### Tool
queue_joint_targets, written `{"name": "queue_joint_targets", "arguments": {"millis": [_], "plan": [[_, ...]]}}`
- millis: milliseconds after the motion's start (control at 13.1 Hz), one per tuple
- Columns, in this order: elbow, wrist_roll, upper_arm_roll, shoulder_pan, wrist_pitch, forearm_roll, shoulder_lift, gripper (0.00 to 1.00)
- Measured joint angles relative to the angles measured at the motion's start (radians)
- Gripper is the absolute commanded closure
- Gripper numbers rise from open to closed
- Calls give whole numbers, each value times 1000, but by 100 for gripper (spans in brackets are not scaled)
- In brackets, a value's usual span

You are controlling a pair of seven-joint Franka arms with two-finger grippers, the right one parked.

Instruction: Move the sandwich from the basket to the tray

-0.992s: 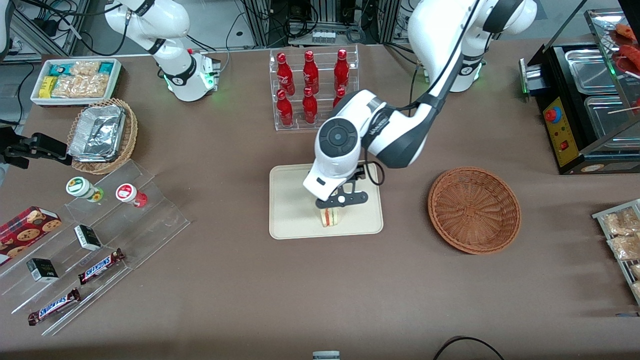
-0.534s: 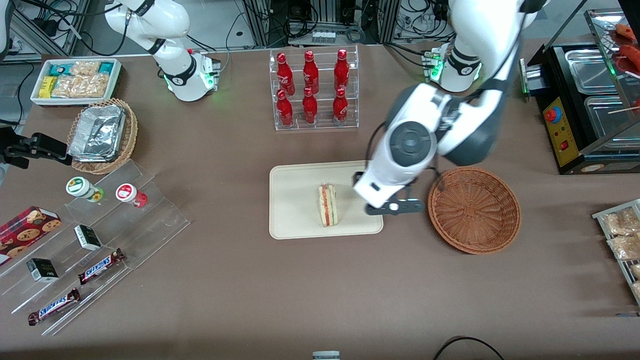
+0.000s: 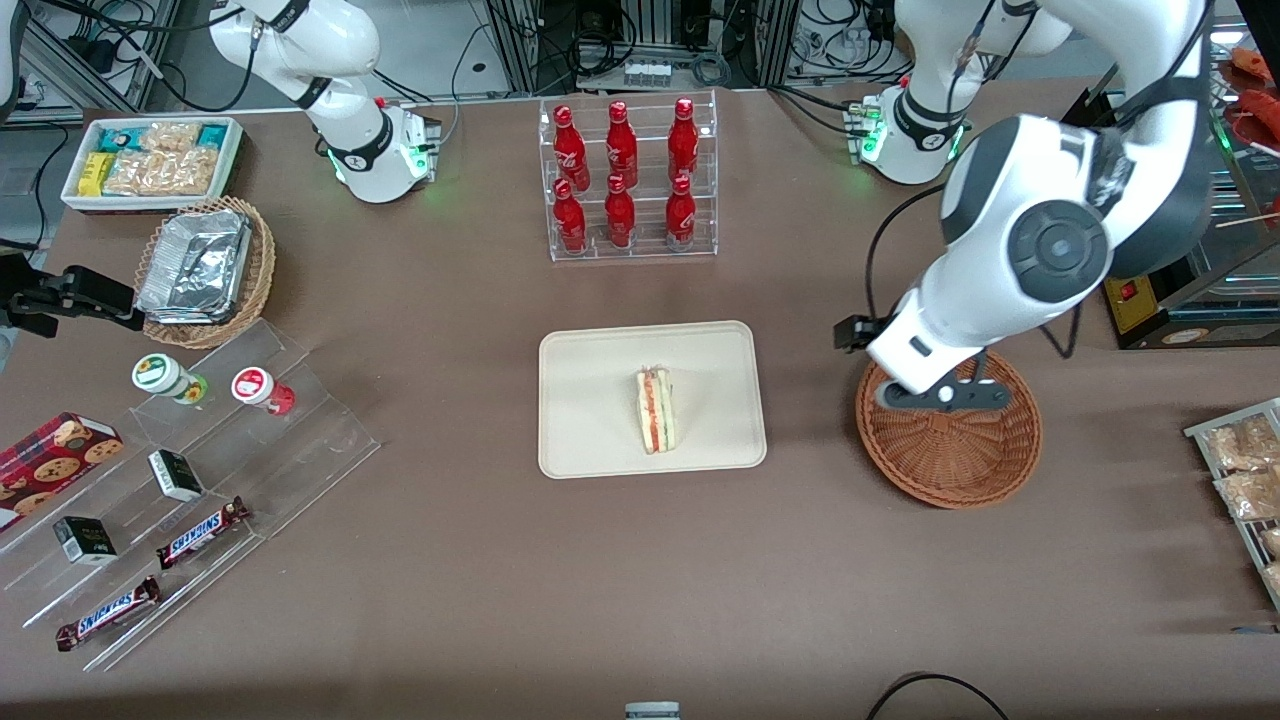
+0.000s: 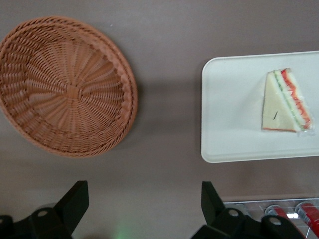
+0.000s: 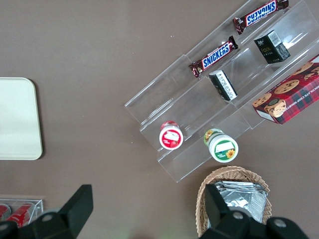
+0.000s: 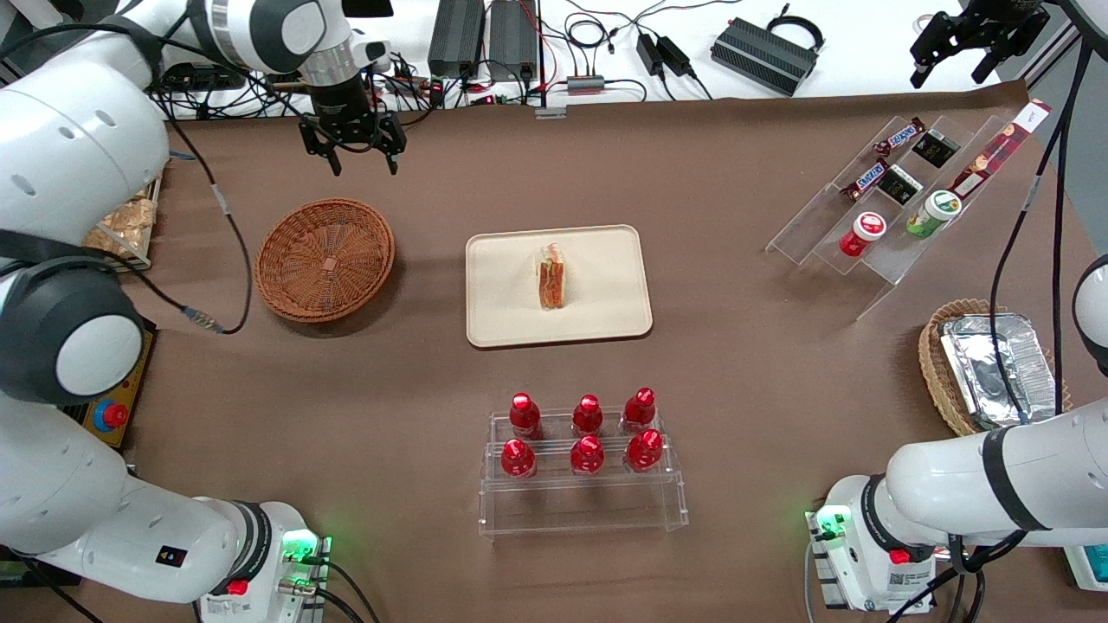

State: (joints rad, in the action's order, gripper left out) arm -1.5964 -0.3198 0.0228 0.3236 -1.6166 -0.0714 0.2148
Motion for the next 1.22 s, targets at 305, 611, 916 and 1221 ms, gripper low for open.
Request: {"name": "queue_joint_targets", "arguments": {"millis": [305, 611, 916, 1221], "plan": [[-113, 17, 6, -37, 2, 24, -125, 0], [-150, 146, 71, -222, 58, 25, -206, 0], [-146, 225, 107, -322, 130, 41, -264, 0], [-117, 234, 107, -333, 175, 62, -299, 0]]}}
